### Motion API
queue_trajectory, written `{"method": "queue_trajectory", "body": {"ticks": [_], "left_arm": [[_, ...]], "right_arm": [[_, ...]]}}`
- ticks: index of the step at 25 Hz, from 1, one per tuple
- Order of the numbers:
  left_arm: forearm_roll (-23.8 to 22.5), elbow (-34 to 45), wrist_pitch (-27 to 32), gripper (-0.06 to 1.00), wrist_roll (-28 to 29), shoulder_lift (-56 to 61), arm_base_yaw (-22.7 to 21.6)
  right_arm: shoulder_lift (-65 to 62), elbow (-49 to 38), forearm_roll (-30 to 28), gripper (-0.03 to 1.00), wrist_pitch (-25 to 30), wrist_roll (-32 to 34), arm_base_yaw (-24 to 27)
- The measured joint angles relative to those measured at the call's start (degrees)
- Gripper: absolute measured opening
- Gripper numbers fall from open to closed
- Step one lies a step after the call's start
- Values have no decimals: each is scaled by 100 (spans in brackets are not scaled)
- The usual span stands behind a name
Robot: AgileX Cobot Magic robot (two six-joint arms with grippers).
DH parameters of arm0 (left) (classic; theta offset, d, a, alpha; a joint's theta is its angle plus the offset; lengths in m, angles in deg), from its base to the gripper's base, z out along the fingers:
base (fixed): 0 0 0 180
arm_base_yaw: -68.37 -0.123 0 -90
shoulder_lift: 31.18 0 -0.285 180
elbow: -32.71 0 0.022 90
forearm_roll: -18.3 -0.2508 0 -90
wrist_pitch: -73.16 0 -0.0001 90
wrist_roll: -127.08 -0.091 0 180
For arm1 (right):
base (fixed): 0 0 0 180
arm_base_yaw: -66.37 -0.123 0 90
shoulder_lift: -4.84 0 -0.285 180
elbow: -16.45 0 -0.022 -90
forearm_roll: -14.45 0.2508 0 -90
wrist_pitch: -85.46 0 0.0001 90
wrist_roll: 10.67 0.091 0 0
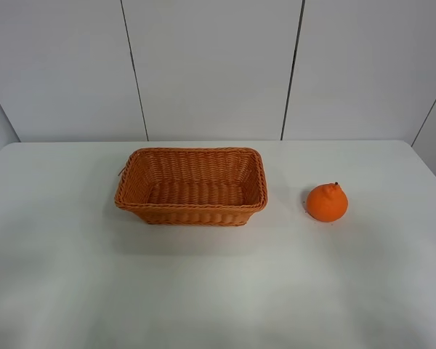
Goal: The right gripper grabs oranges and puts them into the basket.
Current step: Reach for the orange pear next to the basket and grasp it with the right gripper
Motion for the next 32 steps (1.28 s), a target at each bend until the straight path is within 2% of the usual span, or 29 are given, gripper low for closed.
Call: {"method": "queue_trajectory", "body": {"ticks": [6, 17, 23, 27, 32], "left_arm": [[0, 0, 0, 88, 0, 0, 0], [0, 0, 0, 88, 0, 0, 0], [0, 0, 0, 88, 0, 0, 0], [0, 0, 0, 88, 0, 0, 0], [0, 0, 0, 88, 0, 0, 0]], "right_arm": [[1596, 815, -38, 69, -45, -40, 0], [6389, 2937, 288, 69, 88, 113, 0], [8784, 4252, 388, 69, 531, 148, 0], [9985, 5110, 539, 69, 650, 152, -30], [10857, 5799, 539, 69, 646, 152, -303]]}}
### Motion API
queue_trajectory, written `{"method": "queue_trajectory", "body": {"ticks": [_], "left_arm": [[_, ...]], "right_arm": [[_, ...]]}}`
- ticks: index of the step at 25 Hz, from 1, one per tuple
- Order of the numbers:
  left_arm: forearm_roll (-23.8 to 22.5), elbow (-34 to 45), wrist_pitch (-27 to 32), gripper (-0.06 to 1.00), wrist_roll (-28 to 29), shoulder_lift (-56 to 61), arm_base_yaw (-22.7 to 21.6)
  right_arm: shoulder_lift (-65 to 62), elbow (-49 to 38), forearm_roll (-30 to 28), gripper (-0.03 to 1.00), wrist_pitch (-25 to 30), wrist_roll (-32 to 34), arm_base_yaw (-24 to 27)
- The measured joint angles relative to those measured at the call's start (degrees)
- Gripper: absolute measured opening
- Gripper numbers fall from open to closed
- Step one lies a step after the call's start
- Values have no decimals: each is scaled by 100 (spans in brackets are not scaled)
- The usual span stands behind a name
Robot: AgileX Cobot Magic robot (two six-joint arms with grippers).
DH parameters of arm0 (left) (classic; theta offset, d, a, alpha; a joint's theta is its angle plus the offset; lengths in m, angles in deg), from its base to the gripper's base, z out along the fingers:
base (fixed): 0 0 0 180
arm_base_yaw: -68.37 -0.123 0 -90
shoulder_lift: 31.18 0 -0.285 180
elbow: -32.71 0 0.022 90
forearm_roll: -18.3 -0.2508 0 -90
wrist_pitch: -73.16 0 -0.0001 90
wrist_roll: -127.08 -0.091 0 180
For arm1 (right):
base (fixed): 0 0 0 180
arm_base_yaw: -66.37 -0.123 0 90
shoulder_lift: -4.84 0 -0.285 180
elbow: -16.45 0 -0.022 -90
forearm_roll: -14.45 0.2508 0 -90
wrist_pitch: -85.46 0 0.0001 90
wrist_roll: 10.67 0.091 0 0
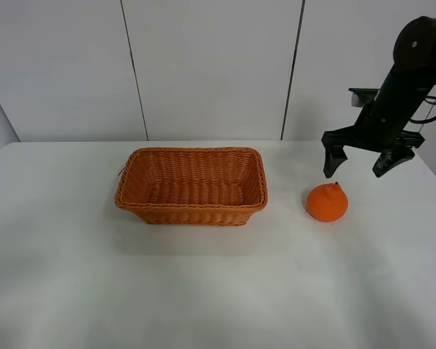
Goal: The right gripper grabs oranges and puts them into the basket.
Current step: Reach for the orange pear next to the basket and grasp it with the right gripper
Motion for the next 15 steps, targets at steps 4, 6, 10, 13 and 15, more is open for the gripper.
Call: {"method": "queue_trajectory", "body": {"ticks": [4, 6, 10, 13, 15], "left_arm": [[0, 0, 0, 88, 0, 0, 0], [0, 0, 0, 88, 0, 0, 0], [0, 0, 0, 88, 0, 0, 0], [0, 0, 0, 88, 0, 0, 0], [0, 0, 0, 88, 0, 0, 0]], "right_arm": [[342, 114, -7, 69, -86, 0, -50], [452, 121, -147, 69, -189, 37, -50], [557, 121, -449, 69, -502, 192, -43], [696, 127, -401, 69, -642, 209, -32], [835, 127, -289, 69, -642, 172, -32]]}}
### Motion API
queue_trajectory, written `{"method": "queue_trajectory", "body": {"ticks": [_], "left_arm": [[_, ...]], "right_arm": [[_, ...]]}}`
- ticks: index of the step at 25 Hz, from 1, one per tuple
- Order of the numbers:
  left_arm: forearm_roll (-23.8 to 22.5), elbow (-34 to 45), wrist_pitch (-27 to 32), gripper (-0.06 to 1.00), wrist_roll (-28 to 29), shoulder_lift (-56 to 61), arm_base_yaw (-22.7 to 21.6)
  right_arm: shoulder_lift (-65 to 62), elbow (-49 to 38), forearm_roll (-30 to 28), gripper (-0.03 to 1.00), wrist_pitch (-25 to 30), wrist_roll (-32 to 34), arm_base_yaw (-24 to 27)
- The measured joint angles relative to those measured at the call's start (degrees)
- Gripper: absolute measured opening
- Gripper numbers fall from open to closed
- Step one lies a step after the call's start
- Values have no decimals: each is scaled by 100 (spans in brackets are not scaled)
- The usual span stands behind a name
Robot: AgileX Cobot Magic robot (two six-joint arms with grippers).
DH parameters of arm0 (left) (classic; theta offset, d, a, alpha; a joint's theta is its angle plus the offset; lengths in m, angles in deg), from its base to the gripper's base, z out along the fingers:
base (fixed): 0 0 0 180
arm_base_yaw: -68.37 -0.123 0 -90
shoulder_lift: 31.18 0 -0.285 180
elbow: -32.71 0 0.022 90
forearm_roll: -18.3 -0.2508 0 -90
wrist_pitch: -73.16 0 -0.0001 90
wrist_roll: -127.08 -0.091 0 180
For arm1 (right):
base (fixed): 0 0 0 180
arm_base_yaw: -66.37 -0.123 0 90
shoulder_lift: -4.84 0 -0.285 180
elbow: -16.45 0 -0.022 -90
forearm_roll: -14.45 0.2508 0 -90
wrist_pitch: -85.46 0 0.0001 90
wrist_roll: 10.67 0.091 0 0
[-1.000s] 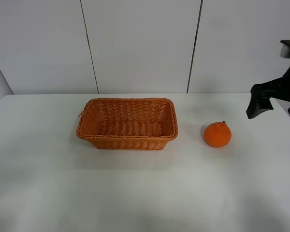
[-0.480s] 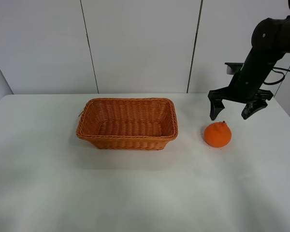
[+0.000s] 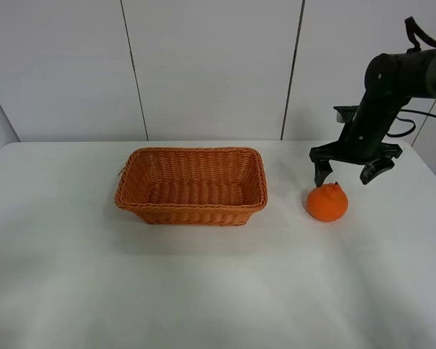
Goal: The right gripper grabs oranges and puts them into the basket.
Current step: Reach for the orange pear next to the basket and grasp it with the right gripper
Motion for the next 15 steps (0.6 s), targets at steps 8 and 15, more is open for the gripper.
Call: {"method": "queue_trajectory", "body": {"ticks": [8, 15], "left_arm": [[0, 0, 0, 88, 0, 0, 0], [0, 0, 0, 88, 0, 0, 0]], "right_arm": [[409, 0, 86, 69, -257, -25, 0], [651, 0, -13, 69, -313, 26, 0]]}}
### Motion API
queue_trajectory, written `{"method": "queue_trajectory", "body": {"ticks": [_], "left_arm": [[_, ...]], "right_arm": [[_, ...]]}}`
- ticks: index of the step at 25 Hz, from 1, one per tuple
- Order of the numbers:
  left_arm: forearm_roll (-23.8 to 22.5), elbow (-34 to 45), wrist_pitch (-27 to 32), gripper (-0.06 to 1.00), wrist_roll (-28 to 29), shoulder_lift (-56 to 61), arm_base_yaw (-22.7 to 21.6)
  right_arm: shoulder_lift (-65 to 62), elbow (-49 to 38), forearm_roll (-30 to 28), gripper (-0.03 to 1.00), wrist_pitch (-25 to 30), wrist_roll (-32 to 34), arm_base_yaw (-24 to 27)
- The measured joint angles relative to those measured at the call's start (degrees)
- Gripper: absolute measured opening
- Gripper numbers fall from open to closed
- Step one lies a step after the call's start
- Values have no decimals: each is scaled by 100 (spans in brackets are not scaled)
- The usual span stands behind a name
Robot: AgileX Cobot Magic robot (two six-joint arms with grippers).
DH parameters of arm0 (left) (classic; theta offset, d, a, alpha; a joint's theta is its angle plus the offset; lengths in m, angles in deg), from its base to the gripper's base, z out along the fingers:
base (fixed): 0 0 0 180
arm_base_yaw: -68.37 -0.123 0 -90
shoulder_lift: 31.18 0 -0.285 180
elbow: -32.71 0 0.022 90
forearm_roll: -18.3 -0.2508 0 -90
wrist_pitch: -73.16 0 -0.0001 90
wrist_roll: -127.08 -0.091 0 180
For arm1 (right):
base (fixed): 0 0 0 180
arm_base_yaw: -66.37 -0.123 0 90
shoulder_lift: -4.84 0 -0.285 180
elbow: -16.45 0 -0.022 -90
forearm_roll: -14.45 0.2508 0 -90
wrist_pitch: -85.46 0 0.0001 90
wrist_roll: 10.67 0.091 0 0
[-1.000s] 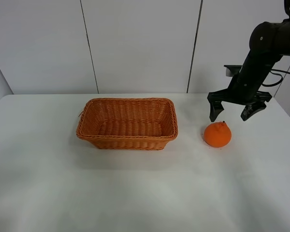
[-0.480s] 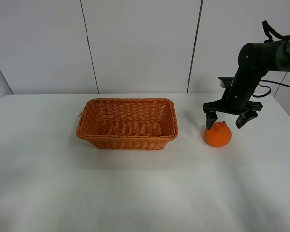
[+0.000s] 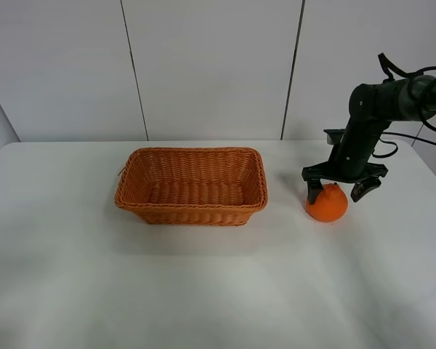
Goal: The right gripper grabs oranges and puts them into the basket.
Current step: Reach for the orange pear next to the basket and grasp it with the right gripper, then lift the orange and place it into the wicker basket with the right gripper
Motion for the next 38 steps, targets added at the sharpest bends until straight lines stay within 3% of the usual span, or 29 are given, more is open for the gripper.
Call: {"method": "queue_trajectory", "body": {"ticks": [9, 12, 16, 18, 32, 38], "left_arm": [[0, 0, 0, 88, 0, 0, 0], [0, 0, 0, 88, 0, 0, 0], [0, 0, 0, 88, 0, 0, 0], [0, 0, 0, 88, 0, 0, 0], [0, 0, 0, 88, 0, 0, 0], [0, 0, 0, 88, 0, 0, 0]], "right_arm": [[226, 0, 42, 67, -121, 6, 0], [232, 0, 60, 49, -127, 6, 0], [230, 31, 61, 16, -114, 6, 0], [165, 38, 61, 8, -82, 0, 0], [-1007, 1367, -4, 8, 1246, -198, 0], [-1012, 1893, -72, 8, 1414, -198, -244]]}}
